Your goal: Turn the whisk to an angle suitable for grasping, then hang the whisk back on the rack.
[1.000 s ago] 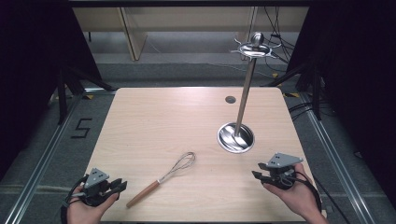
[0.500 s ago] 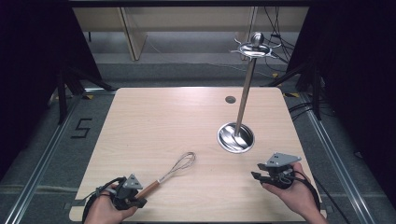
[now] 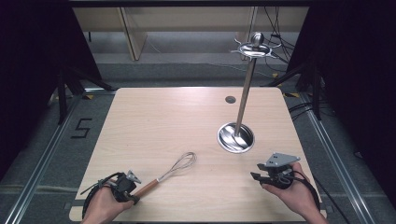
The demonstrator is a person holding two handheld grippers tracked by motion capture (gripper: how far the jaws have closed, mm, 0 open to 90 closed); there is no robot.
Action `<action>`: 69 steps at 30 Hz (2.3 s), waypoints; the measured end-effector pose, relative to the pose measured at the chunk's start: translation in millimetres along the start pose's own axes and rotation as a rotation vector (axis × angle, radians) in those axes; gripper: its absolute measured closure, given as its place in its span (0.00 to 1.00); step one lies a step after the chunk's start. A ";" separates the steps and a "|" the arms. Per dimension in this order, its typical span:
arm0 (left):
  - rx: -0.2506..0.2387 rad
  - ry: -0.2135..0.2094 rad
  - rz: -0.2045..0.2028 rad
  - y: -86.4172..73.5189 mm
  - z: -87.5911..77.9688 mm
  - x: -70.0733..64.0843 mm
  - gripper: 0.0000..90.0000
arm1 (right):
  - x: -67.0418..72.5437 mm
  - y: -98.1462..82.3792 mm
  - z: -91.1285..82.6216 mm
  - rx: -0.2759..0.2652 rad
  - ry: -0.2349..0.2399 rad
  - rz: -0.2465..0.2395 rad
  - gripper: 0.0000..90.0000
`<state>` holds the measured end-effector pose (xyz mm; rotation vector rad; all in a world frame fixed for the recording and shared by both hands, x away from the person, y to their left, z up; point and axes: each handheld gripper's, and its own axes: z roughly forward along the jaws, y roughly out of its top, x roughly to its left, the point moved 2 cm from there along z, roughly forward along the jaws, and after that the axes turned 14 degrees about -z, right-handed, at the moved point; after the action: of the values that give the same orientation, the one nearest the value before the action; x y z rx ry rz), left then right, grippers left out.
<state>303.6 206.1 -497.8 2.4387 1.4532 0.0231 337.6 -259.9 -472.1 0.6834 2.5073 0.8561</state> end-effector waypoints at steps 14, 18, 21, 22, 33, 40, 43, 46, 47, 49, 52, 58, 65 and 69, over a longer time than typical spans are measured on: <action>0.034 0.130 -0.156 59.5 9.7 61.9 0.99 | -0.2 -0.7 2.2 0.005 -0.003 -0.004 0.62; 0.011 0.132 -0.222 86.1 16.5 79.7 0.99 | -0.6 -1.4 2.2 0.008 -0.001 -0.002 0.62; -0.030 0.136 -0.285 104.2 20.9 89.0 0.99 | -1.5 -2.4 2.7 0.010 0.003 0.003 0.62; -0.033 0.139 -0.289 109.4 21.1 91.8 0.99 | -1.8 -2.5 2.3 0.014 0.007 0.006 0.62; -0.106 0.122 -0.477 123.7 2.3 83.5 0.62 | 0.0 -2.7 2.8 0.010 0.011 0.015 0.60; -0.144 0.121 -0.612 119.7 1.5 83.8 0.33 | -2.0 -3.9 1.9 0.014 0.015 0.023 0.59; -0.133 0.134 -0.668 123.4 8.4 86.0 0.26 | -1.8 -5.4 3.0 0.023 0.020 0.030 0.58; -0.132 0.122 -0.720 129.2 16.2 85.1 0.23 | -1.9 -7.2 3.0 0.026 0.024 0.032 0.57; -0.125 0.116 -0.735 131.0 17.5 84.7 0.23 | -1.5 -7.6 3.4 0.025 0.026 0.041 0.57; -0.112 0.116 -0.740 133.0 18.7 84.2 0.23 | -2.4 -7.7 3.4 0.033 0.027 0.039 0.57; -0.112 0.106 -0.739 135.5 18.0 81.5 0.23 | -2.8 -5.7 4.7 0.025 0.020 0.036 0.57; -0.134 0.090 -0.819 143.2 24.2 77.3 0.21 | 0.6 -3.7 5.4 0.042 0.041 0.026 0.56; -0.079 0.064 -0.834 147.2 23.7 85.2 0.17 | 0.4 -9.5 10.0 0.045 0.041 0.041 0.56; -0.051 0.061 -0.836 154.6 27.8 86.0 0.19 | 1.6 -10.7 7.9 0.086 0.056 0.068 0.55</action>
<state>482.6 204.9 -495.4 1.6295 2.3335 -0.0460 336.9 -262.8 -485.2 0.7877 2.5964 0.8056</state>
